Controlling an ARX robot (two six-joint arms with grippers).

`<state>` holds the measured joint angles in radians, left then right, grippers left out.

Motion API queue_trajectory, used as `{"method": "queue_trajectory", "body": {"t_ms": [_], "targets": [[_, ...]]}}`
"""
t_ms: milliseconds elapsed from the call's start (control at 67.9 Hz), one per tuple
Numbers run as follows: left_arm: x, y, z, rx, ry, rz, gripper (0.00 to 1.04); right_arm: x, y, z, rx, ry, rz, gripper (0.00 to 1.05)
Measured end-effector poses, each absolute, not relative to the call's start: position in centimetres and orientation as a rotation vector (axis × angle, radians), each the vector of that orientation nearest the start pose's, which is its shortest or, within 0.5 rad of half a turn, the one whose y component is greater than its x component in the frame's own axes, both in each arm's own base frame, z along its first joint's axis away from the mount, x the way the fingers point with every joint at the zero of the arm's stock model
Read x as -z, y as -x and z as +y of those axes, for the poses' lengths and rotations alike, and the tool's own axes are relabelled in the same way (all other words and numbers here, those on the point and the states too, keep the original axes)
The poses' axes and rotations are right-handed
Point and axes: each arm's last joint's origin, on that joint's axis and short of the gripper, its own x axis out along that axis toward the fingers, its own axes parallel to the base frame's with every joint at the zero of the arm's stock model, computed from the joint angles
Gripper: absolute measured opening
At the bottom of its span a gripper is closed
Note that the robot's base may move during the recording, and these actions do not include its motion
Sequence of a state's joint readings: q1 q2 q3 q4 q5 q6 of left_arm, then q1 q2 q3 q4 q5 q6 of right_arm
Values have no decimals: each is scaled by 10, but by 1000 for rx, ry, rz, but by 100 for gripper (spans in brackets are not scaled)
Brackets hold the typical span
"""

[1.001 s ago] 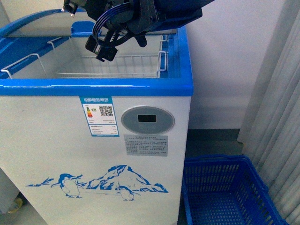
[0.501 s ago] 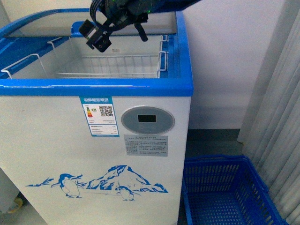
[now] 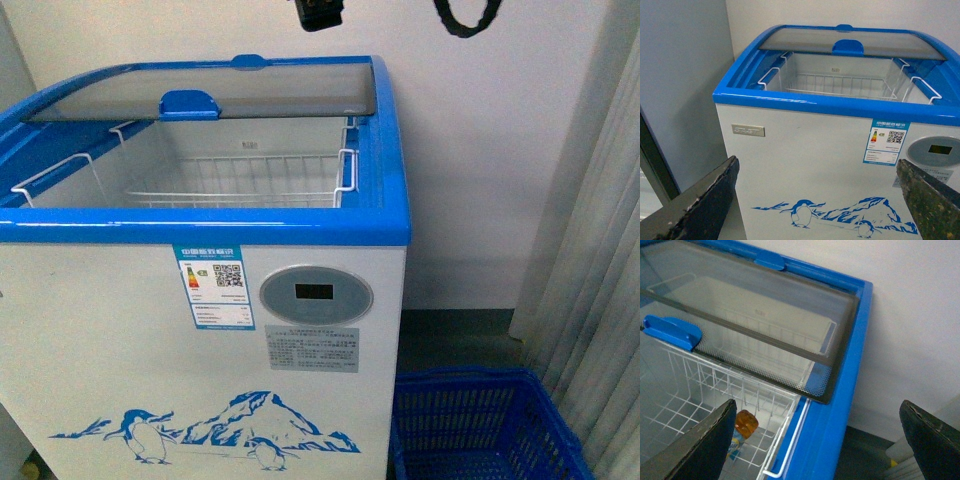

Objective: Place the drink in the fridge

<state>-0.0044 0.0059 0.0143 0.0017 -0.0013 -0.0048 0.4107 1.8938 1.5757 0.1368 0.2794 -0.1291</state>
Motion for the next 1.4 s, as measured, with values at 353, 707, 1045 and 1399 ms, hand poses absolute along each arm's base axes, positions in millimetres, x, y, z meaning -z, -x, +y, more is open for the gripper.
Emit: {"method": "queue_trajectory", "body": {"t_ms": [353,707,1045,1399], "targets": [[-168,-97,0,3,5,-10,97,-320,-352,125,-56,143,165,97],[-168,-97,0,3,5,-10,97,-304,-294,76,38,62,195,97],[-168,-97,0,3,5,-10,97,-289,-233,56,40,9,152,97],[-168,-97,0,3,5,-10,97,-290,-154,48,59,12,-43,97]]}}
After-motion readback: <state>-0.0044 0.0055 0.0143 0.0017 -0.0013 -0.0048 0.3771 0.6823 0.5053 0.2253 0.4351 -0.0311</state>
